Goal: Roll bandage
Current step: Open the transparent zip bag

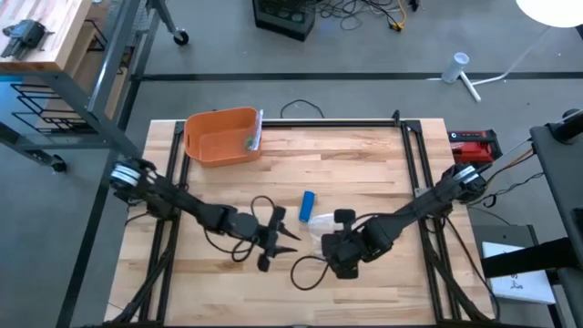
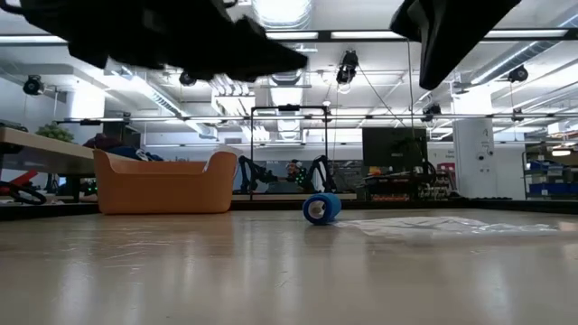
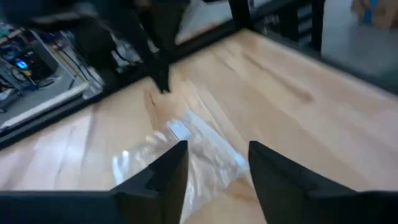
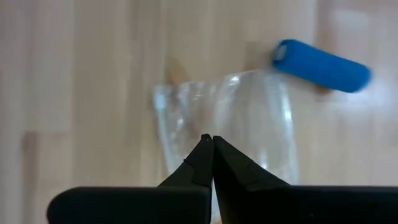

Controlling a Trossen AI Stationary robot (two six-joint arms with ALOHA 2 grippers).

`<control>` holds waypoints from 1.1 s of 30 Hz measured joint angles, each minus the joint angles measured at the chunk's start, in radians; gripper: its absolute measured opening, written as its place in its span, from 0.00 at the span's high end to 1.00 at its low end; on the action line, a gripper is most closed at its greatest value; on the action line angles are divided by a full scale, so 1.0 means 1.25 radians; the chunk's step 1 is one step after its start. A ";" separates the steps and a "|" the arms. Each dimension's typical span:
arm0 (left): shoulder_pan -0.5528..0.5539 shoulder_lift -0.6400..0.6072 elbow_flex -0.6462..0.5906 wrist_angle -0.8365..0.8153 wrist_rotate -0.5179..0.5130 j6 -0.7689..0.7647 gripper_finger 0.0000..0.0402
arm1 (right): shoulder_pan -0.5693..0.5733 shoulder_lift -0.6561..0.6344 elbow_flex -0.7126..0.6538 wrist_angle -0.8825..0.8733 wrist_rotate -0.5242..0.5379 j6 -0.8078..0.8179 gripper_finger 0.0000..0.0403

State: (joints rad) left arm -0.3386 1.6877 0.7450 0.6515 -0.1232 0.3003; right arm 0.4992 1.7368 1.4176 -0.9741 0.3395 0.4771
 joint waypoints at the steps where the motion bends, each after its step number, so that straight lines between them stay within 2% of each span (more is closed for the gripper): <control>1: 0.000 0.019 0.009 -0.004 0.000 0.010 0.59 | 0.002 0.004 -0.008 0.009 0.021 0.022 1.00; 4: 0.000 0.072 0.038 -0.012 0.000 0.017 0.53 | 0.004 0.030 -0.030 0.051 0.029 0.054 0.95; 9: 0.001 0.154 0.094 -0.067 0.000 0.041 0.47 | 0.004 0.118 -0.030 0.084 0.000 0.086 0.77; 13: 0.001 0.227 0.152 -0.084 0.001 0.083 0.45 | 0.005 0.198 -0.013 0.084 -0.050 0.103 0.65; 16: 0.001 0.269 0.205 -0.156 0.001 0.112 0.46 | 0.009 0.242 0.008 0.084 -0.110 0.123 0.59; 18: 0.001 0.276 0.242 -0.206 0.001 0.116 0.47 | 0.014 0.259 0.023 0.073 -0.115 0.135 0.56; 24: 0.001 0.284 0.322 -0.320 0.002 0.081 0.52 | 0.020 0.276 0.035 0.064 -0.089 0.170 0.56; 33: 0.017 0.284 0.318 -0.326 -0.082 0.104 0.60 | 0.017 0.278 0.032 0.017 -0.037 0.162 0.69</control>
State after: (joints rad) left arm -0.3178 2.0422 1.1419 0.2439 -0.2254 0.4306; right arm 0.5209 2.0846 1.4582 -0.9531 0.2931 0.6796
